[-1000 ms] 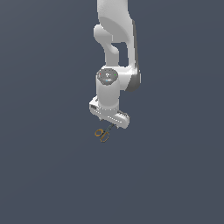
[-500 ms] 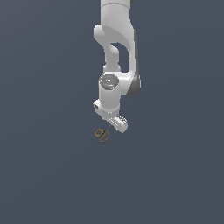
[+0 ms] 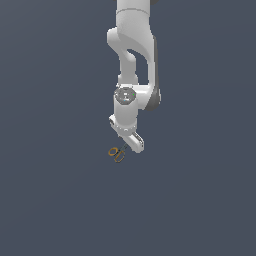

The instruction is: Pick up the object and move it to a goal position.

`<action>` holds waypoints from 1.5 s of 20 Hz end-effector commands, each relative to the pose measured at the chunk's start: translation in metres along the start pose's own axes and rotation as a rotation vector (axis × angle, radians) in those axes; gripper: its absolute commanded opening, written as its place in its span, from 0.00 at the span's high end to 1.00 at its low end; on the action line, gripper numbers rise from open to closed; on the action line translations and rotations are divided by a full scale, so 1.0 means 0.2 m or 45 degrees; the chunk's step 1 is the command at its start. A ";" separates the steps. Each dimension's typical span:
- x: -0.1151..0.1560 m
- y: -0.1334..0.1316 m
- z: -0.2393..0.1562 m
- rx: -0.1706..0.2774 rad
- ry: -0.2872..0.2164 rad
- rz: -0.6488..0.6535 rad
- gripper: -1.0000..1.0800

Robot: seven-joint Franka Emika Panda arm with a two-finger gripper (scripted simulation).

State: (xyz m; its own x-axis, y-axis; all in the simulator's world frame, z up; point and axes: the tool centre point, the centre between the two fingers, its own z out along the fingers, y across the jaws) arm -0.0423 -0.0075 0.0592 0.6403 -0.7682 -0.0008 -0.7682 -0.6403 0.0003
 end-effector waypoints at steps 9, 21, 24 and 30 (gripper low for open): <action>0.00 0.00 0.06 0.000 0.000 0.012 0.04; 0.00 0.00 0.26 0.000 0.001 0.016 0.04; 0.00 0.00 0.26 0.000 0.001 0.016 1.00; 0.00 0.00 0.26 0.000 0.001 0.016 1.00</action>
State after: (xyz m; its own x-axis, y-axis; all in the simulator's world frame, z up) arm -0.0432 -0.0102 0.0095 0.6275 -0.7786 0.0010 -0.7786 -0.6275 0.0000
